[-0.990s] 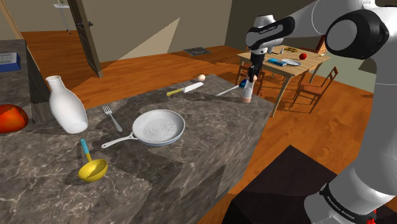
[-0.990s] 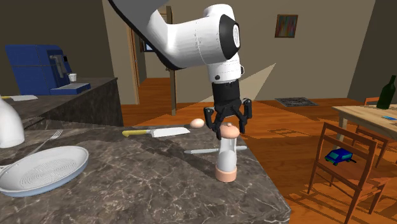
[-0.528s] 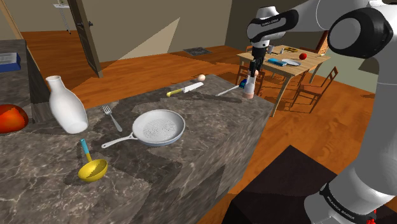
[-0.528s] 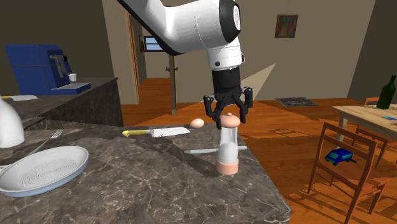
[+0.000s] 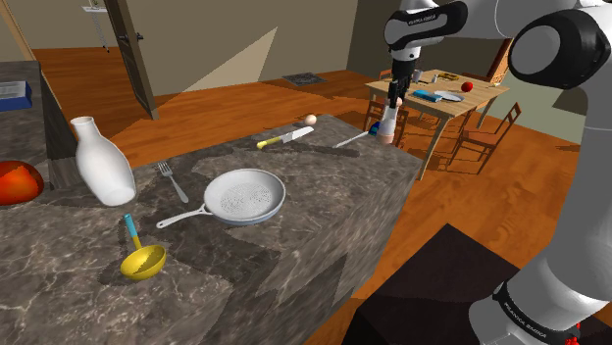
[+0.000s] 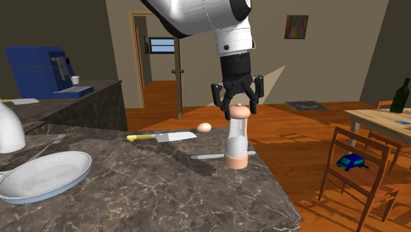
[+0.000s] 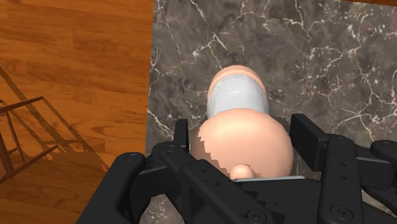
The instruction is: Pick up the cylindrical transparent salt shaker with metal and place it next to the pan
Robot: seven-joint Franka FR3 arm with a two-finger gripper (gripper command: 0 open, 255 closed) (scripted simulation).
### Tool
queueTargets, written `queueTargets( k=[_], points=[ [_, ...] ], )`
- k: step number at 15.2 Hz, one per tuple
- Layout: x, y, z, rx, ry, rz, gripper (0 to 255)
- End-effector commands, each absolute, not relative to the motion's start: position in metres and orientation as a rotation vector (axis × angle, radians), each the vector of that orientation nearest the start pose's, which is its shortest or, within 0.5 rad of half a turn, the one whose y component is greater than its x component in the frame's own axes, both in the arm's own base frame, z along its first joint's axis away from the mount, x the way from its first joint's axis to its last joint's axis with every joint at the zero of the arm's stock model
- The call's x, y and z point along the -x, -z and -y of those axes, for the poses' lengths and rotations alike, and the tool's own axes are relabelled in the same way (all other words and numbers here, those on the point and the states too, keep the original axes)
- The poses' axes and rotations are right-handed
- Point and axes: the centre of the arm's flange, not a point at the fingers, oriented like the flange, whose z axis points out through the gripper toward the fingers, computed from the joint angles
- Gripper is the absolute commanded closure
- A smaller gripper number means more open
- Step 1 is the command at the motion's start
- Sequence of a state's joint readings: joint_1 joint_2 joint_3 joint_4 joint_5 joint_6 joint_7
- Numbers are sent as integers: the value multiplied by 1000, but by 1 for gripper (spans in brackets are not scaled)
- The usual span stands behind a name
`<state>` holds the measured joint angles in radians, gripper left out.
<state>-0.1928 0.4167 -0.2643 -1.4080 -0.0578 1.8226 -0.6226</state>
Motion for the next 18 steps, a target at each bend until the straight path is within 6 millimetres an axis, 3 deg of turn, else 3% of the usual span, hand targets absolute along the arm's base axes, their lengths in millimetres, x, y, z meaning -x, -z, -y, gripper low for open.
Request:
queueTargets(
  k=[1,6,18],
  points=[
    [-622,-484,278,3267,-121,331,255],
    [-622,-509,278,3267,-121,331,255],
    [-655,-509,123,3267,-121,331,255]
  ],
)
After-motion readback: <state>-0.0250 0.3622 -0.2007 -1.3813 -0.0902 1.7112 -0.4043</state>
